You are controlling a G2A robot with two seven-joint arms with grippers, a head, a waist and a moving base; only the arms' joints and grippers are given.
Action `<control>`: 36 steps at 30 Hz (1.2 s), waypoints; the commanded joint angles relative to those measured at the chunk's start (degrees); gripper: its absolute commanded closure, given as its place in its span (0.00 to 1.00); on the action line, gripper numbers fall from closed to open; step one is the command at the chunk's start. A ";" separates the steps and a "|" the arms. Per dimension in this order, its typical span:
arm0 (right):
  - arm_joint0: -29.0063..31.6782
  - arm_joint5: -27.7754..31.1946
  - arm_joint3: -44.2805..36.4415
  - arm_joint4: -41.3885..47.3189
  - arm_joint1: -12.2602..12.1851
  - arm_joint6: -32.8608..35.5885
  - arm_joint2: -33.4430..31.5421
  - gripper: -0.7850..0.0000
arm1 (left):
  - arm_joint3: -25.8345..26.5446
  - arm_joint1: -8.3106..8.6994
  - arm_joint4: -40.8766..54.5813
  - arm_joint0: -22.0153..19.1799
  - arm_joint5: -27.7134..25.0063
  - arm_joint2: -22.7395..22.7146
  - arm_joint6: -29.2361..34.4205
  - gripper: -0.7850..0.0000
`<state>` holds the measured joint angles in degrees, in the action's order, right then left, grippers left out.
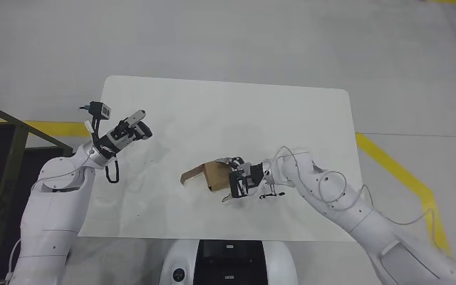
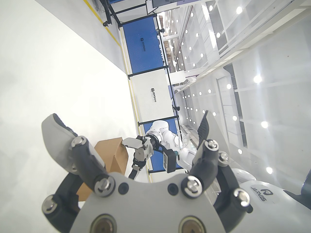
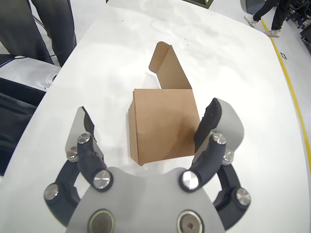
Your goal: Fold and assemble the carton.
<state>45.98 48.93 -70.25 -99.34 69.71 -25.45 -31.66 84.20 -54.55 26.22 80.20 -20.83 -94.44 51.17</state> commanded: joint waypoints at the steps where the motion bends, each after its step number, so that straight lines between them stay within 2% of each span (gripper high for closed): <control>1: -0.86 0.19 1.04 0.63 0.55 0.28 0.37 0.00 | 0.00 0.00 0.00 0.00 0.00 0.00 0.00 0.00; 18: -7.94 3.56 13.50 11.51 6.45 4.43 2.64 0.00 | 0.00 0.00 0.00 0.00 0.00 0.00 0.00 0.00; 29: -9.80 3.70 21.34 20.06 9.47 2.95 1.72 0.00 | 0.00 0.00 0.00 0.00 0.00 0.00 0.00 0.00; 32: -10.00 2.75 19.99 17.11 9.71 0.47 2.34 0.00 | 0.00 0.00 0.00 0.00 0.00 0.00 0.00 0.00; 36: -9.64 -3.70 17.88 6.67 8.97 -8.41 3.55 0.00 | 0.00 0.00 0.00 0.00 0.00 0.00 0.00 0.00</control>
<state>36.14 47.10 -52.28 -89.37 78.97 -31.05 -28.39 84.20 -54.55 26.22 80.20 -20.83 -94.44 51.17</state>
